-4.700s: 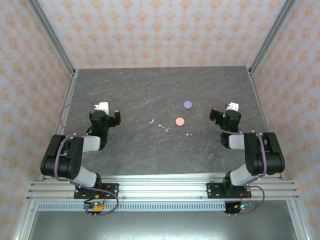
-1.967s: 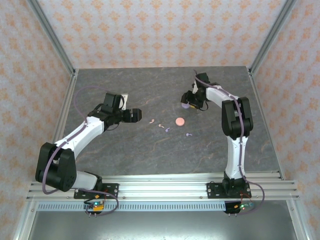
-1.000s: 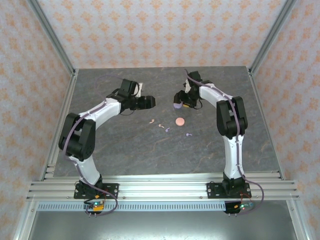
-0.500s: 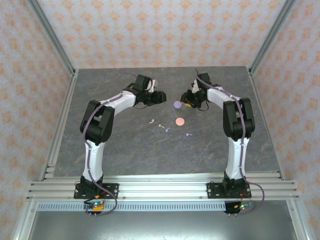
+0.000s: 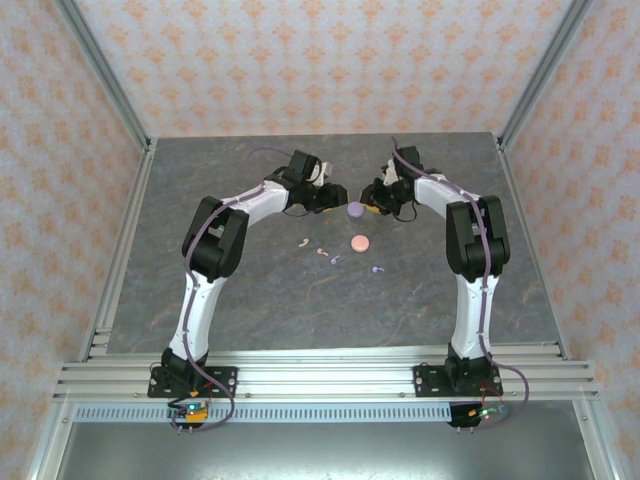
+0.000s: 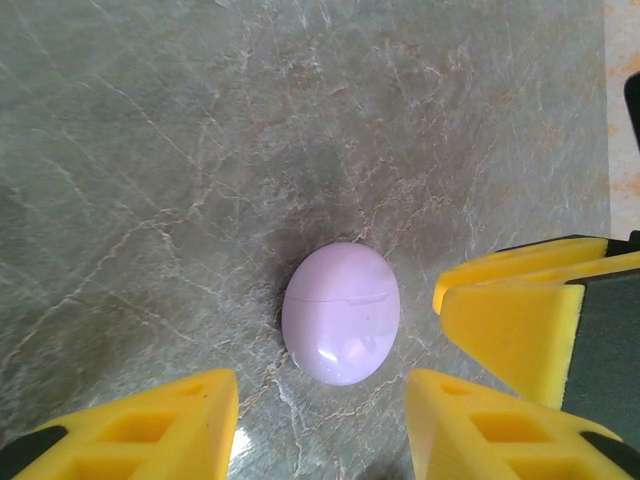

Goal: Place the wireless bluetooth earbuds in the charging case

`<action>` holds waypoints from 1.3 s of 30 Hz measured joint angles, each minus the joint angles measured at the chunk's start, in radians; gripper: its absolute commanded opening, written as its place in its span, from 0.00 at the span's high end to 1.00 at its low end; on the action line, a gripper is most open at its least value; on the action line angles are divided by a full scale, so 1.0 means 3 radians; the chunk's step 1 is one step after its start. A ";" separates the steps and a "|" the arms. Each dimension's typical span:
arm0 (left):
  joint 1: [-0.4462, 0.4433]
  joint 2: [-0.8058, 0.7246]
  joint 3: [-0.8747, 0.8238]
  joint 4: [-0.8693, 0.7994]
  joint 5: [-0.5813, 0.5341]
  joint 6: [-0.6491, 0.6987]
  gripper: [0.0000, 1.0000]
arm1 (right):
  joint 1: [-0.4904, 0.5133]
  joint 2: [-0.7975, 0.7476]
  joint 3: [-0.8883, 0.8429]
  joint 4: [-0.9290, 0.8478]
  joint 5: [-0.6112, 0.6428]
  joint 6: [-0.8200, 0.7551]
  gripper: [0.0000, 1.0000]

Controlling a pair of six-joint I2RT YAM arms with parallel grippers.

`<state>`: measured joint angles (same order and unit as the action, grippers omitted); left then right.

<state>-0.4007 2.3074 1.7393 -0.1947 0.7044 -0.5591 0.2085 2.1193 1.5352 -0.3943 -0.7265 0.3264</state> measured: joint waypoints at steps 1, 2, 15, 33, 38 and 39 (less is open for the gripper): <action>-0.0010 0.0018 0.0015 0.0000 0.0009 -0.0005 0.54 | 0.0000 0.0000 0.0000 0.0000 -0.0003 0.0000 0.73; -0.0013 0.0034 0.0027 -0.0001 0.0010 -0.0006 0.54 | 0.0000 0.0000 0.0000 0.0001 -0.0005 0.0001 0.73; -0.0019 0.0201 0.0247 -0.0081 0.0089 -0.0067 0.57 | -0.0009 0.0076 0.0000 0.0009 -0.0028 0.0000 0.73; -0.0060 0.0384 0.0427 -0.0146 0.0159 -0.0066 0.55 | -0.0028 0.0161 0.0000 0.0008 -0.0078 -0.0004 0.75; -0.0062 0.0411 0.0467 -0.0149 0.0186 -0.0069 0.56 | -0.0028 0.0161 0.0000 0.0008 -0.0088 -0.0005 0.75; -0.0062 0.0415 0.0476 -0.0150 0.0189 -0.0070 0.56 | -0.0028 0.0161 0.0000 0.0008 -0.0086 -0.0005 0.76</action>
<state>-0.4194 2.4317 1.8820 -0.2398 0.7612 -0.5800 0.2001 2.1677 1.5352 -0.3920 -0.7525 0.3248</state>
